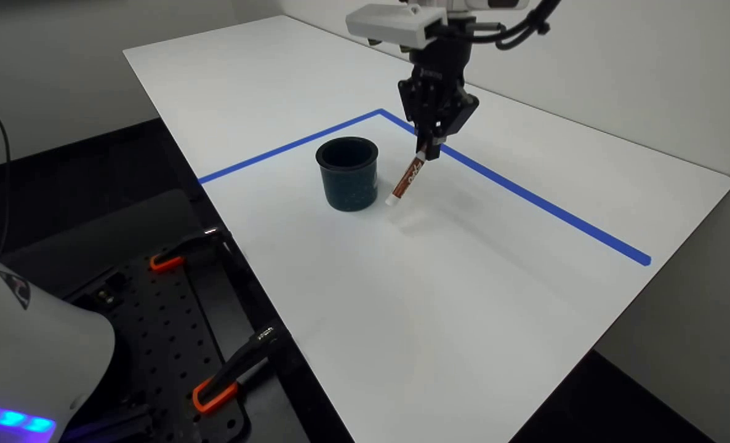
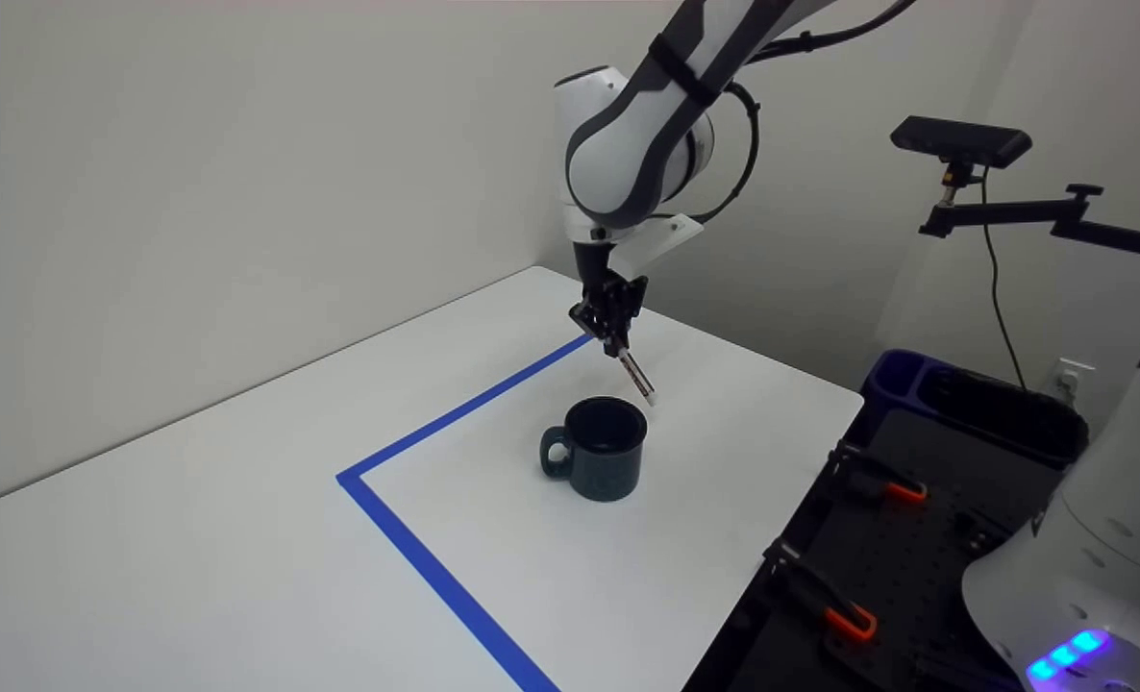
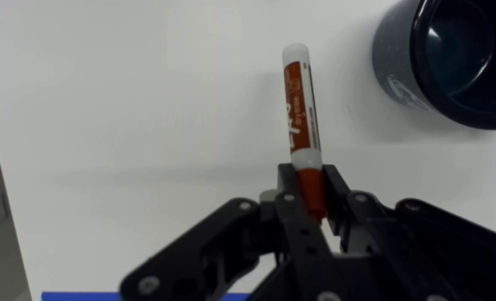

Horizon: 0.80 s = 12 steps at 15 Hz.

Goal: Put the sharpie on the table

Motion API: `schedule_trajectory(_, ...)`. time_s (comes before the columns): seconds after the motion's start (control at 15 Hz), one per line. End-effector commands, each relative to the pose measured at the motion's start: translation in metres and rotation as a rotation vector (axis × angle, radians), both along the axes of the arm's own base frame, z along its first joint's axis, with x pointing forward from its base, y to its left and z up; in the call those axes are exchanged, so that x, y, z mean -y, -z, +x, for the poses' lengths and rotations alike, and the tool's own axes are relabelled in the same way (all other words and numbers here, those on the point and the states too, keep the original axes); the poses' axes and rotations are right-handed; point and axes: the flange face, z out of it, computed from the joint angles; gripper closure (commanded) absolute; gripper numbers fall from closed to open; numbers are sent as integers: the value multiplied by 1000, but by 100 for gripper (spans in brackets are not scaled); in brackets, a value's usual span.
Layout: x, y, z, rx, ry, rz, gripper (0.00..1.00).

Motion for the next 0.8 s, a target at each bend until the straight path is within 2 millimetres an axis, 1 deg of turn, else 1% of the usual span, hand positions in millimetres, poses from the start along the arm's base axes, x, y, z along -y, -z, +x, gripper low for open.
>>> schedule_trajectory(0.0,6,27,11,-77,38,41,95)
schedule_trajectory(0.2,8,51,14,-136,66,88,95)
schedule_trajectory(0.33,12,61,16,-159,81,107,95)
schedule_trajectory(0.4,13,64,18,-164,90,112,56)
schedule_trajectory(0.47,15,65,19,-167,91,119,53)
schedule_trajectory(0.53,16,63,21,-159,98,124,48)
schedule_trajectory(0.73,21,52,25,-135,114,132,24)
